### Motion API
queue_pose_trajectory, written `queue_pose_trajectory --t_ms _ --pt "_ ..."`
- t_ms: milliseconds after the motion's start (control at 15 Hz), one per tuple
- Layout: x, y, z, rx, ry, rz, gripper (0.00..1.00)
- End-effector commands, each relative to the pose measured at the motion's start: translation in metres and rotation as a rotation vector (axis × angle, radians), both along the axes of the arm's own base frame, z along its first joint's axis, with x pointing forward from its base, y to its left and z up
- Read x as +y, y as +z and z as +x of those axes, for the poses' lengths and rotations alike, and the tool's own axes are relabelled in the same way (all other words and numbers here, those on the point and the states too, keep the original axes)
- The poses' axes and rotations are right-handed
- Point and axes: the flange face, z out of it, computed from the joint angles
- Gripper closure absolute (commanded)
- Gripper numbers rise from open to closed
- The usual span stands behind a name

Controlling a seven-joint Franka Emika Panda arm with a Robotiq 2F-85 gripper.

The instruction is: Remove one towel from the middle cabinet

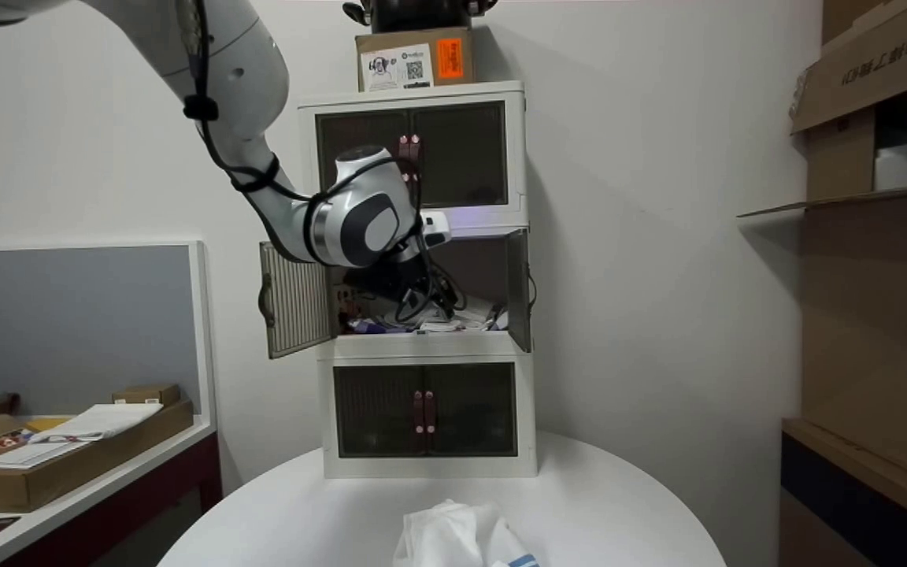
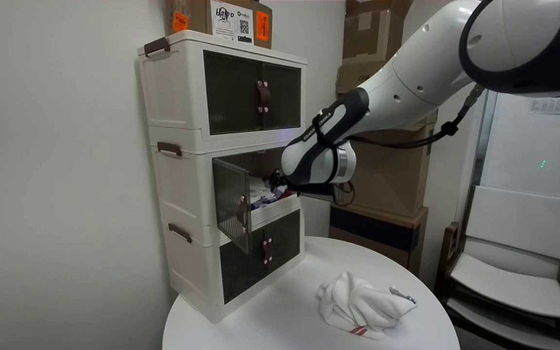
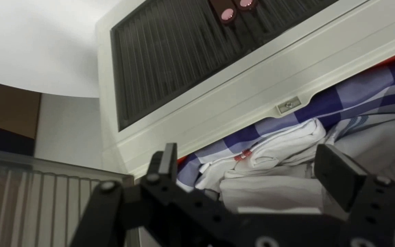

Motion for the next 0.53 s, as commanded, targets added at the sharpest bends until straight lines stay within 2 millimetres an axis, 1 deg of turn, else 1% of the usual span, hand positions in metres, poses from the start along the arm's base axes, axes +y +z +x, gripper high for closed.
queue_pose_trajectory --t_ms 0,200,267,467 --pt "0.007 -0.002 0.029 -0.056 0.007 -0.02 0.0" --pt "0.007 -0.007 0.045 -0.114 0.02 -0.096 0.0" --pt "0.005 -0.003 0.027 -0.061 0.025 -0.052 0.0" --pt "0.004 -0.011 0.038 -0.083 0.027 -0.088 0.0"
